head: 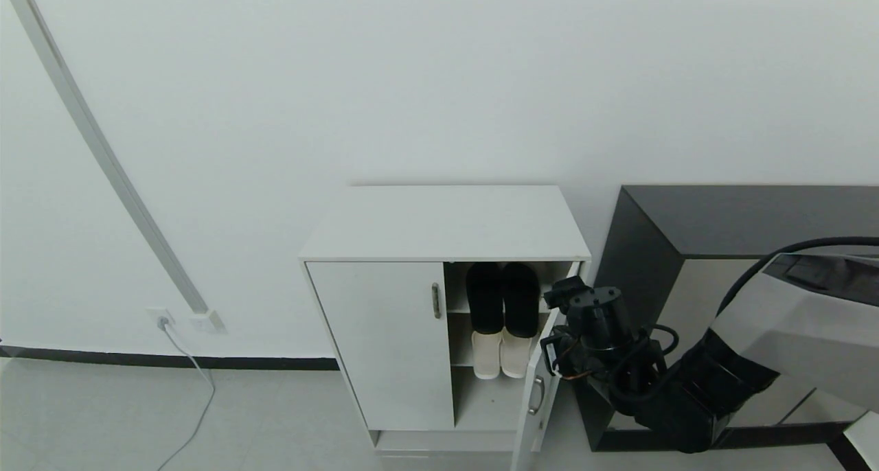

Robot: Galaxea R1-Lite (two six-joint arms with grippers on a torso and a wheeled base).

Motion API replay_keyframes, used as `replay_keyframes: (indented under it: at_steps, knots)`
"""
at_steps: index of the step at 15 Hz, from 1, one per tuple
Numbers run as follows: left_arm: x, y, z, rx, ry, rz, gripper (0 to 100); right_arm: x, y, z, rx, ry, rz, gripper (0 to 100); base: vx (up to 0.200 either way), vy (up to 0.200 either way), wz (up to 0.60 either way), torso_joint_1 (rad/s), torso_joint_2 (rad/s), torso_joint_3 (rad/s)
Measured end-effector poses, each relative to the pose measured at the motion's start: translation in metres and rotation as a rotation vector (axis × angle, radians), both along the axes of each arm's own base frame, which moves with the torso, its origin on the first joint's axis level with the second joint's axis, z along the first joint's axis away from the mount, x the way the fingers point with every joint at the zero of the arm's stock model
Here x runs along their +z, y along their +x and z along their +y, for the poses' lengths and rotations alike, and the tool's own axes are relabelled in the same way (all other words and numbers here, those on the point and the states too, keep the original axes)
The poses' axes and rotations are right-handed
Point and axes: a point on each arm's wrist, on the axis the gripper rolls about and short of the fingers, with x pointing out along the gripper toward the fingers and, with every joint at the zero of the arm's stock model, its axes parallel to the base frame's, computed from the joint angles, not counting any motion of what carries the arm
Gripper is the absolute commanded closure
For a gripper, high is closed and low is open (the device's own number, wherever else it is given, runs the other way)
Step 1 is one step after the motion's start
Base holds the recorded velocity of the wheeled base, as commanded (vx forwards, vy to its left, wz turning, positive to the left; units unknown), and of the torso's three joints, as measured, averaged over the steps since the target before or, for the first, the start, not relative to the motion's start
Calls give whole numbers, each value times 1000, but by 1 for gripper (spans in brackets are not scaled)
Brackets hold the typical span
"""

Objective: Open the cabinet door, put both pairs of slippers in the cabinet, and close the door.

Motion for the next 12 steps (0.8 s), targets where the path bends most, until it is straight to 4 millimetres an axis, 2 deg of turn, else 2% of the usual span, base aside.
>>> replay_keyframes:
  at_steps: [3,12]
  knots:
    - [0,0,0,-1,0,0,100,-1,13,5,-9,29,-37,100,0,0,0,0,0,0]
    - [0,0,0,0,0,0,100,-8,67,0,-21,118,-95,100,0,0,0,0,0,0]
